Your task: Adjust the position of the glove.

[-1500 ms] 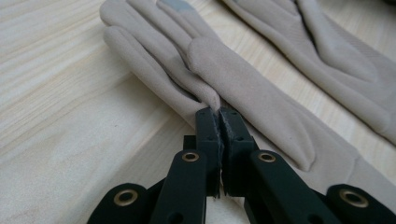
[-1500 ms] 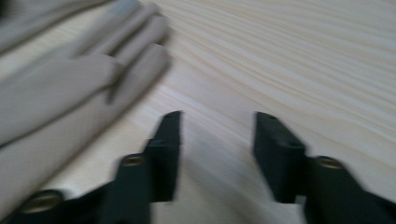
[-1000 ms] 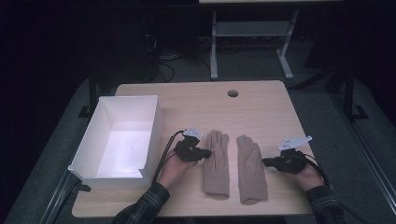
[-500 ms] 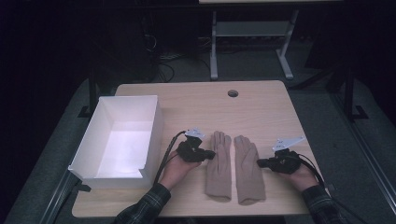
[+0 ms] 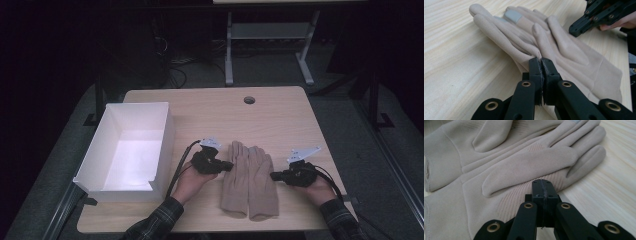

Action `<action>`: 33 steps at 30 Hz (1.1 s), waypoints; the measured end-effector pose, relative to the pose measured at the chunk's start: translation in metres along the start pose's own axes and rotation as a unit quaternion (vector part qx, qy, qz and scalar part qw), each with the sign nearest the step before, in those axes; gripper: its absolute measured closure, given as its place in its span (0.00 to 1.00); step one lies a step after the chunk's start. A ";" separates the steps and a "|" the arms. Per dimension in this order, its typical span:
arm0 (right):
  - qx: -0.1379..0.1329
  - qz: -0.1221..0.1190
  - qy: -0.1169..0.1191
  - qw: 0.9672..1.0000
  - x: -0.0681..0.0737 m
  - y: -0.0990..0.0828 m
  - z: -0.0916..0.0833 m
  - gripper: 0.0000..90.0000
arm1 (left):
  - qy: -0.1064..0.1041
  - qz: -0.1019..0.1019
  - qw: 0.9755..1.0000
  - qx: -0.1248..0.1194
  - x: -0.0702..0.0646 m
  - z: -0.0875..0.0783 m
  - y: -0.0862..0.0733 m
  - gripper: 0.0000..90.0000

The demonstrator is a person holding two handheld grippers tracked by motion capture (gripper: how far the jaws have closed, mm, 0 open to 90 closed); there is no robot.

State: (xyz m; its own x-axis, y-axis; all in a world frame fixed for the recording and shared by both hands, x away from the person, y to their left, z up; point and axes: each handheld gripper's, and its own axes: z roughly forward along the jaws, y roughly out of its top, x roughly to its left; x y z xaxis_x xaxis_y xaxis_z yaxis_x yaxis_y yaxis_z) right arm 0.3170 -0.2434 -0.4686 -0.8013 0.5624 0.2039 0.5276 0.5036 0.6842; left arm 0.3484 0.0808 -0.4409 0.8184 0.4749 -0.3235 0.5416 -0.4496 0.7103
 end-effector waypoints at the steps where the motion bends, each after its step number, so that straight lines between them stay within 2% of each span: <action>1: -0.001 -0.002 0.001 1.000 0.001 0.001 0.001 1.00 | -0.001 0.004 1.000 0.000 0.000 -0.001 0.001 0.97; 6: -0.001 -0.002 0.005 1.000 0.004 0.004 0.006 1.00 | -0.014 0.000 1.000 -0.015 -0.005 -0.006 0.004 0.97; 11: 0.000 -0.005 0.005 1.000 0.005 0.006 0.008 1.00 | -0.025 0.007 1.000 -0.014 -0.010 -0.006 0.007 0.97; 20: -0.001 -0.004 0.012 1.000 0.006 0.008 0.011 1.00 | -0.036 0.001 0.999 -0.013 -0.013 0.001 0.010 0.97; 23: -0.002 -0.006 0.016 1.000 0.007 0.010 0.014 1.00 | -0.040 0.008 0.999 -0.014 -0.013 0.002 0.014 0.97; 33: -0.005 -0.012 0.029 0.999 0.015 0.020 0.027 1.00 | -0.053 0.003 0.998 -0.020 -0.015 0.007 0.022 0.97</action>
State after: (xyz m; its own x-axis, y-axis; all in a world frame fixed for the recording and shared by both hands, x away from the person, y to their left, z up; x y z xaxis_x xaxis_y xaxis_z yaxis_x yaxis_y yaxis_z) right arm 0.3232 -0.2076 -0.4711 -0.8284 0.5116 0.2281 0.5059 0.5086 0.6967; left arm 0.3489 0.0588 -0.4246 0.8381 0.3894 -0.3820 0.5308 -0.4210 0.7355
